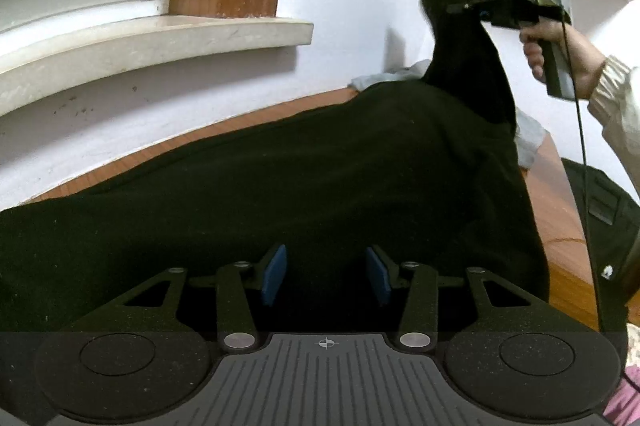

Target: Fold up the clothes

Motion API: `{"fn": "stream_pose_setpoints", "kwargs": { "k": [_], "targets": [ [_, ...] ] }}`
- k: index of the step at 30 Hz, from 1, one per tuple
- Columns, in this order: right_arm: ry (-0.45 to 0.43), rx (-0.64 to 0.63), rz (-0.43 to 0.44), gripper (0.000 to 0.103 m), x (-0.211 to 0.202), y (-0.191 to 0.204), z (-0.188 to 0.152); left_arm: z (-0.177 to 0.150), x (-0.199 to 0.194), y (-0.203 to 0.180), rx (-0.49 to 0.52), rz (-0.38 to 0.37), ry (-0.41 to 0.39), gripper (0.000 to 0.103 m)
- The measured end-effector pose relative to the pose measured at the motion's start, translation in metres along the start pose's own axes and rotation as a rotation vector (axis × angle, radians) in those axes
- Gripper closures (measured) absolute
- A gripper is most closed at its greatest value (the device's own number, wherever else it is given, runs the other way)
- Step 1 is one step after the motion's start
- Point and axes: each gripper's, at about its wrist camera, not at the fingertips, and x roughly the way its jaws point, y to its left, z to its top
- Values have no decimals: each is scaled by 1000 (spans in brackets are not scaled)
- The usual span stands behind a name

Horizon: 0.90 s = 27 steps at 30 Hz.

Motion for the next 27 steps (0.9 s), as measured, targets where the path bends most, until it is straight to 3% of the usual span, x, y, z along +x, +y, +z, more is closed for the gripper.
{"fn": "stream_pose_setpoints", "kwargs": {
  "k": [5, 9, 12, 14, 17, 21, 25, 27],
  "targets": [
    [26, -14, 142, 94, -16, 44, -17, 0, 0, -3, 14, 15, -3, 53],
    [132, -11, 451, 94, -43, 113, -53, -1, -1, -4, 25, 19, -7, 52],
    [342, -1, 568, 79, -34, 139, -91, -1, -1, -3, 25, 18, -6, 51],
    [365, -3, 596, 64, -51, 134, -108, -1, 0, -3, 23, 17, -6, 51],
    [246, -12, 469, 49, -60, 86, -94, -1, 0, -3, 20, 15, -4, 47],
    [133, -163, 28, 48, -63, -3, -87, -1, 1, -4, 27, 16, -5, 47],
    [234, -190, -323, 48, -23, -95, -84, 0, 2, -4, 33, 17, -3, 46],
    [280, -44, -340, 49, -16, -142, -82, 0, 2, -3, 29, 14, -3, 46]
  ]
}}
